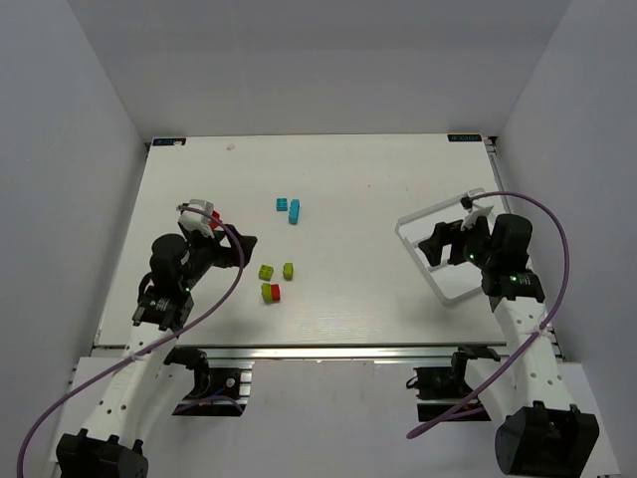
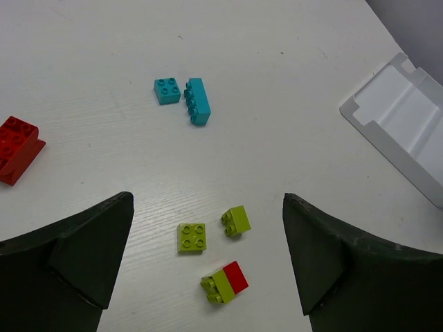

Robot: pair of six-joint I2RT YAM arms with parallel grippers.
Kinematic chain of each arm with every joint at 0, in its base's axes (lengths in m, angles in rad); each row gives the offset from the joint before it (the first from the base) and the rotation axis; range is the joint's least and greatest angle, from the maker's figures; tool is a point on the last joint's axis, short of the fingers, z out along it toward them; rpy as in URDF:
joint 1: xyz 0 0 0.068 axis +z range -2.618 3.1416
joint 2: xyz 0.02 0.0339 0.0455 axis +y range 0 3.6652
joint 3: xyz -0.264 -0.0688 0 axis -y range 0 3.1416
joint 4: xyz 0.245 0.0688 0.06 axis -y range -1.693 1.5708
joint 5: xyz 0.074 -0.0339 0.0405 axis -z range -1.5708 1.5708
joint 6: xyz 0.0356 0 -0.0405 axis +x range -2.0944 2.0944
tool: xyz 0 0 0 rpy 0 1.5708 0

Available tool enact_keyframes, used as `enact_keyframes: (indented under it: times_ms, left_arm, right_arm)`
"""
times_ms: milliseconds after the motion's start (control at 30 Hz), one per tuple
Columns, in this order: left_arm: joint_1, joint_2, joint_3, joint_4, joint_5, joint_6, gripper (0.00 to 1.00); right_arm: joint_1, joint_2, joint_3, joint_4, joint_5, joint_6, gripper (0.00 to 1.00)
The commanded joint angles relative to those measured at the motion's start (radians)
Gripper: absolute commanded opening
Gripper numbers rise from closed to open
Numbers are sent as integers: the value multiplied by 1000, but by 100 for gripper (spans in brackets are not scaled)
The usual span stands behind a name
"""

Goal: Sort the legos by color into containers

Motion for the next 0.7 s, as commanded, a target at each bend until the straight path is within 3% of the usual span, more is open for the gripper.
enact_keyframes:
  times_ms: [0,300,367,400,533,567,600,633,667]
  left_arm:
    - [7,23,36,-12,9,-18,98]
    - [7,99,59,-37,-35,-45,98]
    - [7,119,61,-35,-49,-50,90]
    - [7,128,63,-35,-57,-58,85]
    - [16,168,81,-40,-100,-81,44]
    - [16,183,84,-49,-119,-93,23]
    - [25,191,87,-57,-180,-120,16]
    - [25,201,93,-69,-220,-137,12]
    - [25,218,119,-83,-280,-150,10]
  right_arm:
    - [-1,-37,42,-20,-94,2,89]
    - [13,-28,-7,-74,-170,-240,89]
    - [18,-12,-16,-101,-222,-301,89]
    - [22,10,-11,-112,-225,-306,89]
    - [30,30,32,-163,-228,-336,89]
    - [31,28,35,-160,-219,-320,86]
    - [34,22,36,-158,-216,-322,72]
    - [34,18,32,-149,-198,-310,24]
    - [36,13,29,-132,-178,-291,5]
